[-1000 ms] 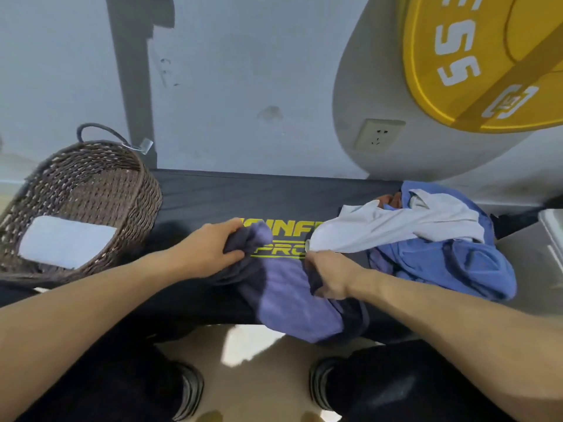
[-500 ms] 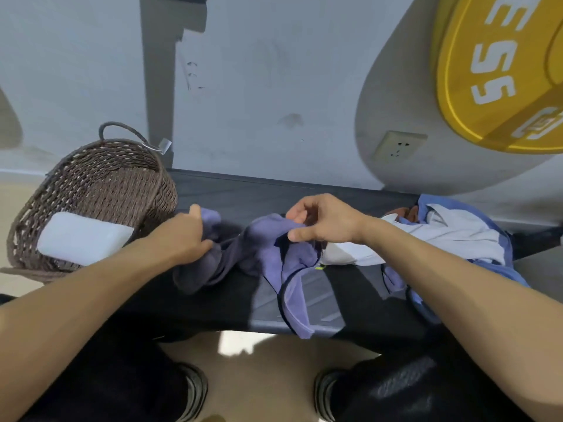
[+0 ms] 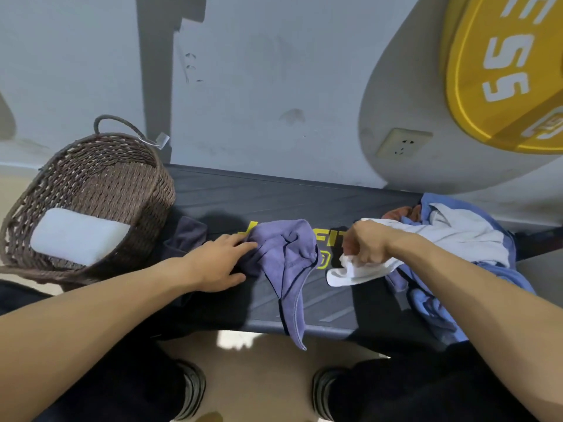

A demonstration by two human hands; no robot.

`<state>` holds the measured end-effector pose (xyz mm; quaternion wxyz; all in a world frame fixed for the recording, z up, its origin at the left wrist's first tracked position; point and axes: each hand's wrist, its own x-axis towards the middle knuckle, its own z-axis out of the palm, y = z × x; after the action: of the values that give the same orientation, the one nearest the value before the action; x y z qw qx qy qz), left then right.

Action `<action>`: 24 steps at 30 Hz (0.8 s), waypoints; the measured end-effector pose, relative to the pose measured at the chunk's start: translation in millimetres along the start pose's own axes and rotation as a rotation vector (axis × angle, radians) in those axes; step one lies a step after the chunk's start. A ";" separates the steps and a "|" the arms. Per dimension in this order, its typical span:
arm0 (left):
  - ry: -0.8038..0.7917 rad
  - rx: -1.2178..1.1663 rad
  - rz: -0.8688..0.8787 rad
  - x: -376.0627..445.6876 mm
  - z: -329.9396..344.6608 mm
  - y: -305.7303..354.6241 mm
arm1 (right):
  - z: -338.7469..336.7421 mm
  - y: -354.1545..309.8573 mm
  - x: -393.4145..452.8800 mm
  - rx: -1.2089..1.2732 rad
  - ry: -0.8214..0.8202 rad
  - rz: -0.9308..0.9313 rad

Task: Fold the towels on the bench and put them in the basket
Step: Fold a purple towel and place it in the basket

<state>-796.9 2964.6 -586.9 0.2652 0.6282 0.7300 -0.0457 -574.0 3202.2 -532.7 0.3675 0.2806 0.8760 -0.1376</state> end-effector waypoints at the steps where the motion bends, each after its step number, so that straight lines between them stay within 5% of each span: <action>1: 0.012 0.001 -0.002 2.1 -1.2 -0.1 | -6.3 6.9 -4.5 0.005 0.015 0.016; 6: 0.010 0.023 -0.053 12.6 -5.6 7.4 | -29.7 54.3 -30.3 0.068 0.099 0.237; 11: -0.016 0.105 -0.074 16.3 -6.2 14.6 | -14.7 37.0 -30.6 -0.365 -0.189 0.261; 13: -0.004 0.125 -0.083 17.8 -7.4 15.3 | -18.8 11.8 -29.3 -0.385 -0.058 0.205; 16: 0.135 0.147 -0.036 16.9 -6.4 21.2 | -17.5 -16.8 -19.8 -0.082 0.393 -0.083; 20: 0.226 -0.039 0.216 13.0 -5.1 36.8 | 15.2 -49.9 0.9 0.003 0.126 -0.351; 24: 0.080 -0.139 0.222 6.6 -0.7 42.5 | 35.3 -51.7 23.0 -0.028 0.212 -0.352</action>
<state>-757.7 2979.5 -578.0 0.2822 0.6865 0.6675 0.0599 -597.9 3153.8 -571.9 0.2474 0.1311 0.9470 -0.1573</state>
